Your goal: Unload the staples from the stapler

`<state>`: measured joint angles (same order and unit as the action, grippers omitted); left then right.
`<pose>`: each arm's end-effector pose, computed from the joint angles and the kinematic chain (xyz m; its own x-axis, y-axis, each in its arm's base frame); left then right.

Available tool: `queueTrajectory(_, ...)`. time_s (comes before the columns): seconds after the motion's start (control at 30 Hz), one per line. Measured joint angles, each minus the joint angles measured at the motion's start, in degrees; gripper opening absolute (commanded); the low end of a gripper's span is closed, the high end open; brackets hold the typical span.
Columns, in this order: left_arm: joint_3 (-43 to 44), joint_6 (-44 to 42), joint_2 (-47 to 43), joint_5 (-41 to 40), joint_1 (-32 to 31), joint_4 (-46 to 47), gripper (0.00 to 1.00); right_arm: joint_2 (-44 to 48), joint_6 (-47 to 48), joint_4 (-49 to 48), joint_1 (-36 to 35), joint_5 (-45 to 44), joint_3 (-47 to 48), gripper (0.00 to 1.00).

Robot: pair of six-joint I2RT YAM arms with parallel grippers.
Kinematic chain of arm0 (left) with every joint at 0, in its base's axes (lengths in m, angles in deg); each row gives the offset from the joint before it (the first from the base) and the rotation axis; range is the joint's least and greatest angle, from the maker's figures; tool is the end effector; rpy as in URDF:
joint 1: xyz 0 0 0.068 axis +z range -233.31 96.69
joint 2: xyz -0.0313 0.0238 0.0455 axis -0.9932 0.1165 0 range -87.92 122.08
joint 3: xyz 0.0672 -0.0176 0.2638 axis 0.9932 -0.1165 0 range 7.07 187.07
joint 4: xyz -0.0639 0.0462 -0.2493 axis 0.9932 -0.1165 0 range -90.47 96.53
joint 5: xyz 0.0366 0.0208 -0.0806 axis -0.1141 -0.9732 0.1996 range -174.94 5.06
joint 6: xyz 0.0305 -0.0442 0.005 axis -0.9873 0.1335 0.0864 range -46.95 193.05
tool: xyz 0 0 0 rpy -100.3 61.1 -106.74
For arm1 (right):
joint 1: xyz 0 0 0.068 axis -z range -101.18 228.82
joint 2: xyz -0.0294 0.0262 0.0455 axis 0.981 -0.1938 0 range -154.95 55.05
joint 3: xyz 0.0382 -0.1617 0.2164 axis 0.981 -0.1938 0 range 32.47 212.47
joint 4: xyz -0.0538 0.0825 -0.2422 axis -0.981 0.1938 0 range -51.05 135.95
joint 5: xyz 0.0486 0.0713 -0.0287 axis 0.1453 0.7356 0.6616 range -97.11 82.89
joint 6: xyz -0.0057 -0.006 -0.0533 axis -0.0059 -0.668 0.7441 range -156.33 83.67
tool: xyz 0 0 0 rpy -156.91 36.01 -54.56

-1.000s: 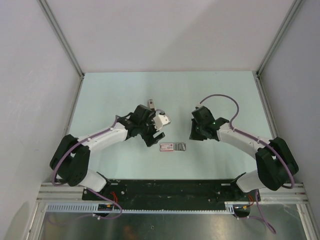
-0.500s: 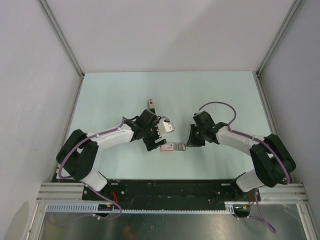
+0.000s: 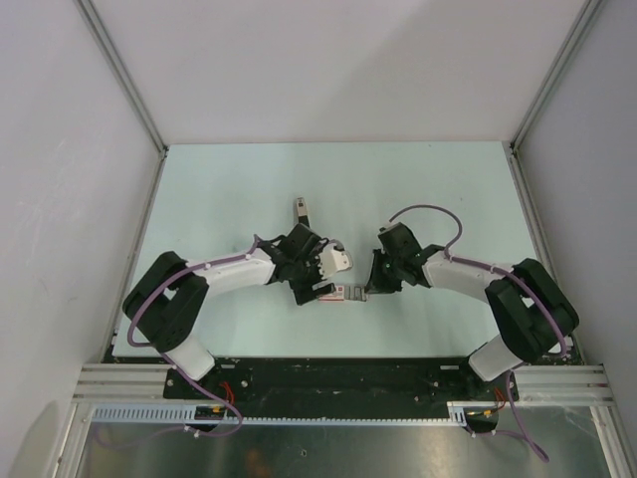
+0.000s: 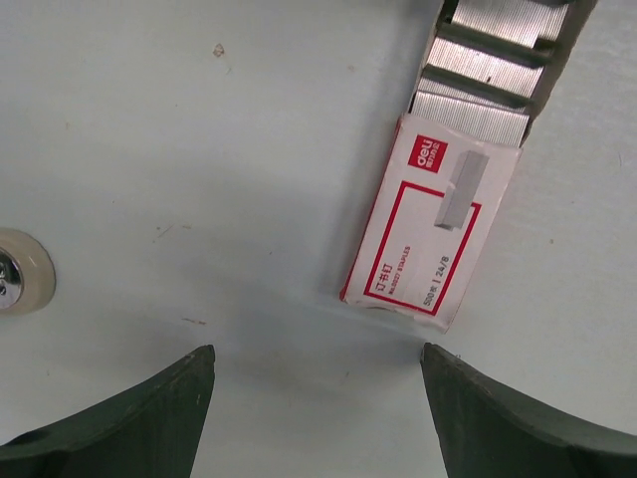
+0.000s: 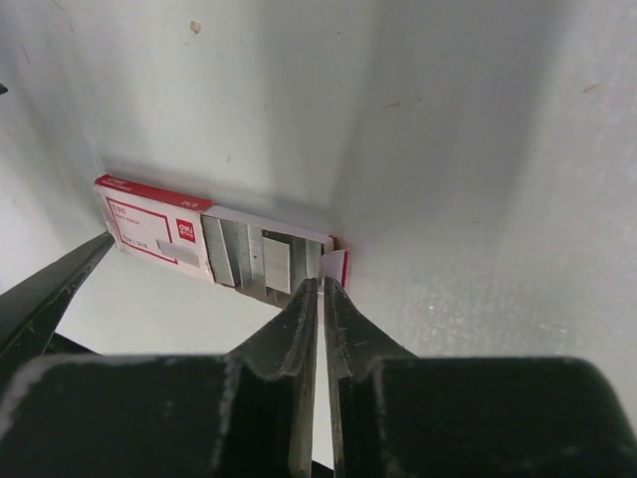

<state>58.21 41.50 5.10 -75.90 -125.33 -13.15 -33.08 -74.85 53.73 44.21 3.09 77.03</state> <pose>0.2253 -0.2105 0.1622 -0.1817 0.8592 -0.4782 0.9525 0.2746 0.1315 0.2330 0.1685 0.1591 -0.9440 0.0932 -0.3166 -0.0608 0.8937 0.4446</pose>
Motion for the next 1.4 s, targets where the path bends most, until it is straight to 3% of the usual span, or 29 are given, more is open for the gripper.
queueTrajectory(0.53,0.11,-0.46,0.33,-0.57,-1.18,1.09,0.87,-0.35,-1.51,-1.46,-1.44,0.39,-0.09,0.10)
queueTrajectory(0.97,0.11,-0.59,0.31,-1.40,-1.38,1.20,0.86,8.74,0.68,2.60,3.15,0.35,-1.62,0.10)
queueTrajectory(1.2,0.11,-0.63,0.31,-1.46,-1.38,1.25,0.86,7.65,0.46,1.40,3.85,2.25,-6.56,0.23)
queueTrajectory(1.4,0.11,-0.87,0.31,-1.55,-1.38,1.29,0.86,5.35,-0.83,-2.95,3.82,5.11,-7.19,0.24)
